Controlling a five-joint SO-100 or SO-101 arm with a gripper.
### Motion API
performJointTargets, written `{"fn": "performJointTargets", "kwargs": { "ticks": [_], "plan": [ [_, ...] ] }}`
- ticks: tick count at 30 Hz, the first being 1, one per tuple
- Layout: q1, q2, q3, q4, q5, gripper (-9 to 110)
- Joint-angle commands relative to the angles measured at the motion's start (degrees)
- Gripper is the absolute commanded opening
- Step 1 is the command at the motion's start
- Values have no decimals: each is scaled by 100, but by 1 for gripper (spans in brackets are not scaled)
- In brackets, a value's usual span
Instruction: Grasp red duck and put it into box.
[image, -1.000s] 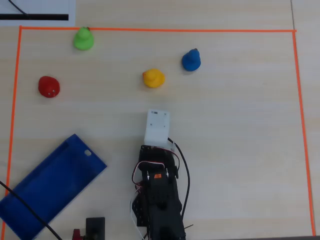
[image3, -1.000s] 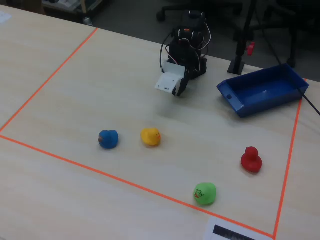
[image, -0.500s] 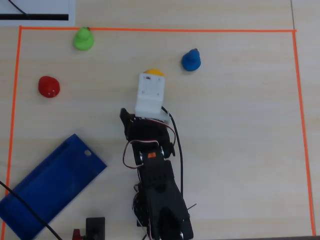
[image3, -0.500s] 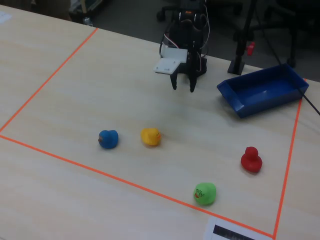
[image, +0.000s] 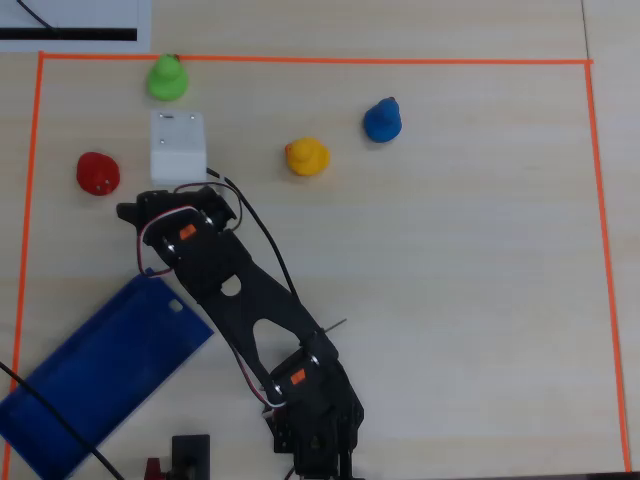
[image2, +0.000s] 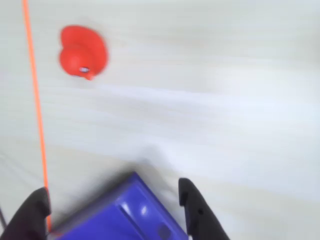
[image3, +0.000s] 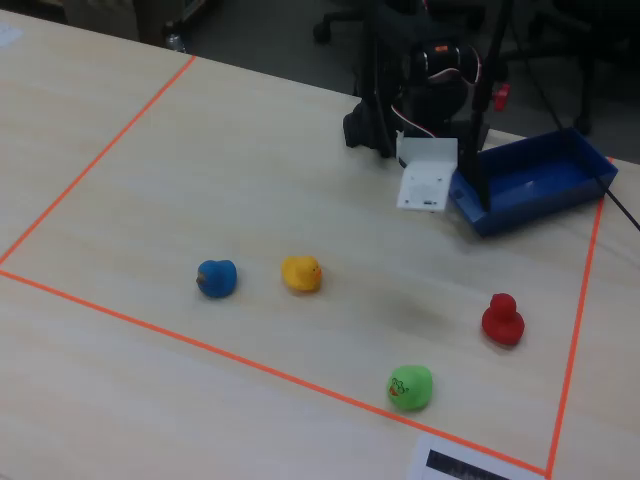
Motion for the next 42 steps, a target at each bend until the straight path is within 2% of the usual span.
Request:
{"fn": "performJointTargets", "kwargs": {
  "ticks": [1,14,38,42],
  "plan": [
    [-229,-940,-1090,-105,26,37],
    [-580,-3929,-4104,158,-185,36],
    [-475,-5546,-5766,-158,-123,35],
    [-501,-5722,-5862,-290,-70,31]
  ]
}}
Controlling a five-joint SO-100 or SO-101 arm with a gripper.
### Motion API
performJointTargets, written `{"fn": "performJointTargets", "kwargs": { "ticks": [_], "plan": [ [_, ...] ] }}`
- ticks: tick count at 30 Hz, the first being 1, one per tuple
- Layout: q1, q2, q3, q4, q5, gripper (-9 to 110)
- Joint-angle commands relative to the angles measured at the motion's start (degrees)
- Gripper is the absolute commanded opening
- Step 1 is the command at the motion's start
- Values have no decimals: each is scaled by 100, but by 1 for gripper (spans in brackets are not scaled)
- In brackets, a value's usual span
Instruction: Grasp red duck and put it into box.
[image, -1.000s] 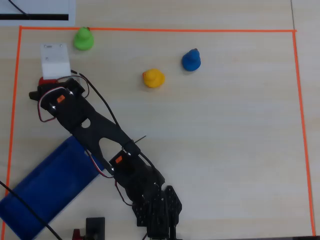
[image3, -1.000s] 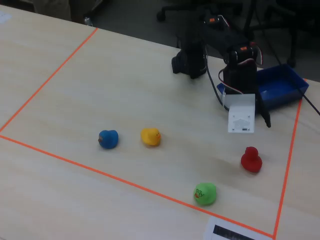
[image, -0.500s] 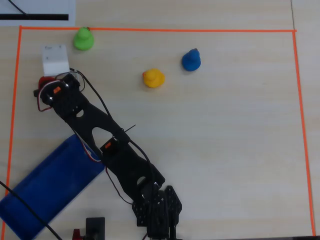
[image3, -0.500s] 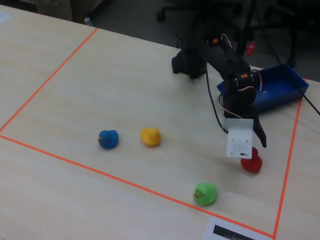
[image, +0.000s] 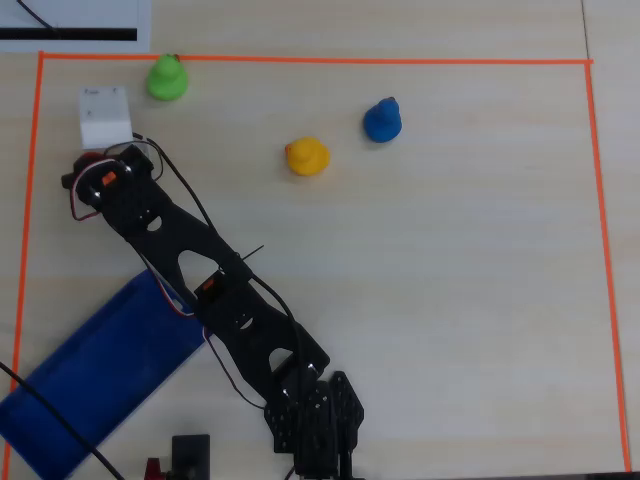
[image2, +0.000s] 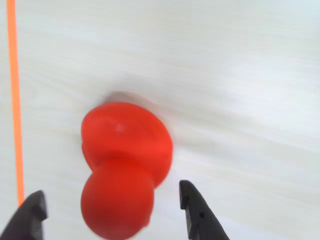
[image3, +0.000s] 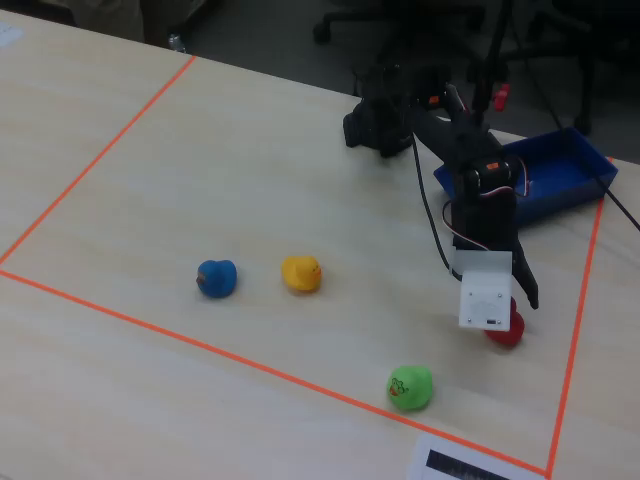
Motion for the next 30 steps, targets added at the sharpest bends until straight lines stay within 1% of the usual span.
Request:
{"fn": "performJointTargets", "kwargs": {
  "ticks": [1,4,8,9,13,18,21,25,28,30],
  "plan": [
    [-62,26,-343,-246,97,29],
    [-79,-53,-343,-290,158,23],
    [-97,-105,-343,-334,308,9],
    [-114,-105,-343,-334,352,7],
    [-193,-105,-439,-185,369,1],
    [-272,79,-659,290,571,0],
    [-229,738,-659,853,606,0],
    [-44,2285,-545,1784,606,0],
    [62,3691,26,2171,571,0],
    [35,4649,791,2285,562,0]
  ]
}}
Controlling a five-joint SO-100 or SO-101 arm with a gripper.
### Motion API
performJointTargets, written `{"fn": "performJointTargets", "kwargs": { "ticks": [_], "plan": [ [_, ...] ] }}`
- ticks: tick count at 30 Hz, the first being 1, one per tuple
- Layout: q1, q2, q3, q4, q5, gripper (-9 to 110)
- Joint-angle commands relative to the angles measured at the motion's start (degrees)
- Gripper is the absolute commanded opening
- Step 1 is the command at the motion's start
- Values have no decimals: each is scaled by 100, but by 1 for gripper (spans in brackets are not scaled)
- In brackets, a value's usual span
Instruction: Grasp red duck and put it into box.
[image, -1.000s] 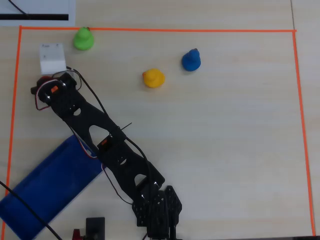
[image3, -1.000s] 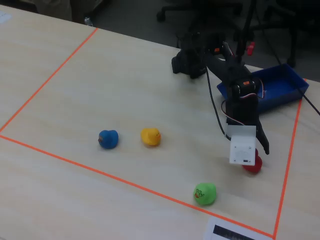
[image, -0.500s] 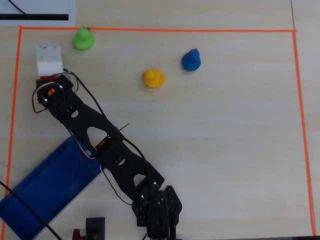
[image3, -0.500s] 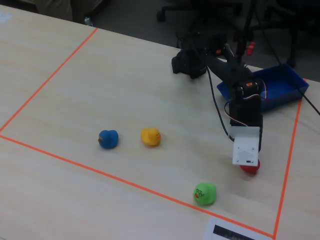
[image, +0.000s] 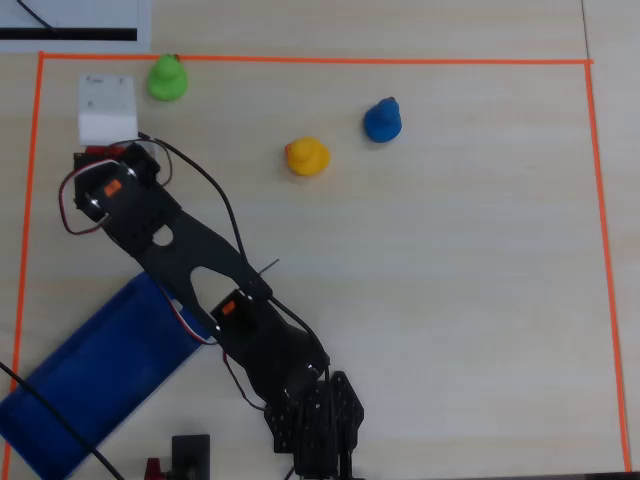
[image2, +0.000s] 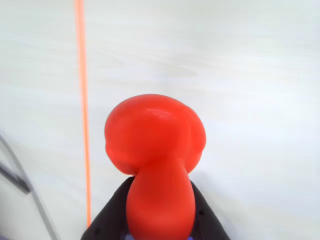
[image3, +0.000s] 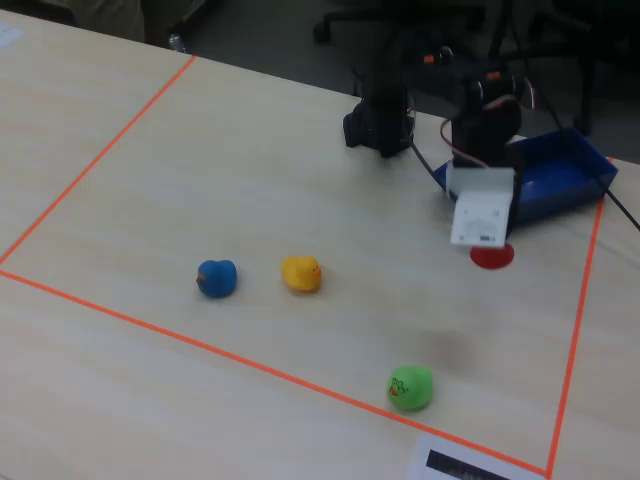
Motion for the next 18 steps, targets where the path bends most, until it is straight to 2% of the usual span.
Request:
{"fn": "performJointTargets", "kwargs": {
  "ticks": [1,6,9,18],
  "plan": [
    [-35,2610,1116,114,-9,0],
    [-527,4869,4104,18,26,0],
    [-853,5687,5273,-44,246,0],
    [-1819,6196,6548,-255,1564,0]
  ]
}}
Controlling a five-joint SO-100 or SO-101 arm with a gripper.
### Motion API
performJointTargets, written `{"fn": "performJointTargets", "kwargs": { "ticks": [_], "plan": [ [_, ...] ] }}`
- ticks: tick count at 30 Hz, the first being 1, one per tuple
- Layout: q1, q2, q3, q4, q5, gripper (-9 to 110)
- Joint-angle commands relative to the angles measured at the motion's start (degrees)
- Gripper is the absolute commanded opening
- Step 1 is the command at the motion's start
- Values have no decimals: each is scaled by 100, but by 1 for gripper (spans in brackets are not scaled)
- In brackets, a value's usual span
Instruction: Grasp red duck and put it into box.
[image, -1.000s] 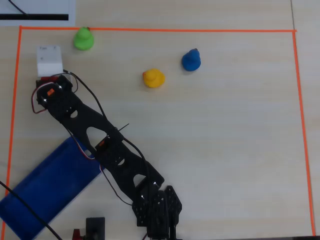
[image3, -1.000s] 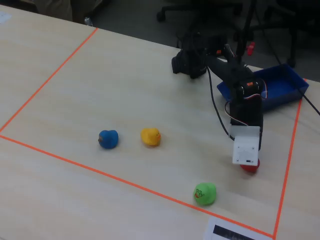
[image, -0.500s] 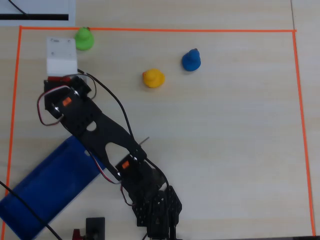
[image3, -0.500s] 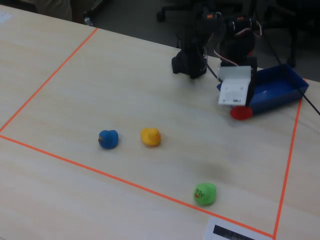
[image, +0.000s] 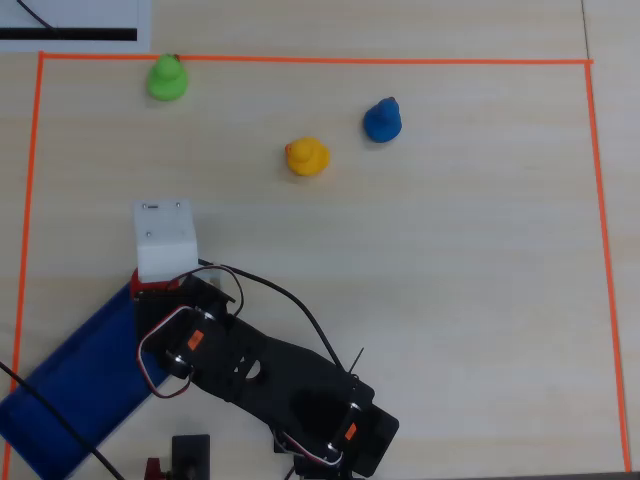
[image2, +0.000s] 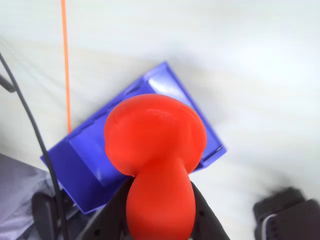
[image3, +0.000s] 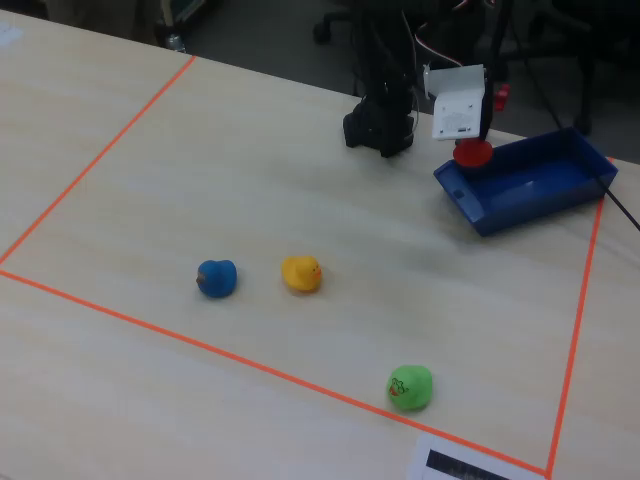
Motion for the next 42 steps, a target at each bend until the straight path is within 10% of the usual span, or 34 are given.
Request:
{"fn": "performJointTargets", "kwargs": {
  "ticks": [1,15,42],
  "plan": [
    [-360,114,237,-202,352,0],
    [-2531,-1187,79,-888,993,0],
    [-870,-1406,-18,-1714,-35,13]
  ]
}}
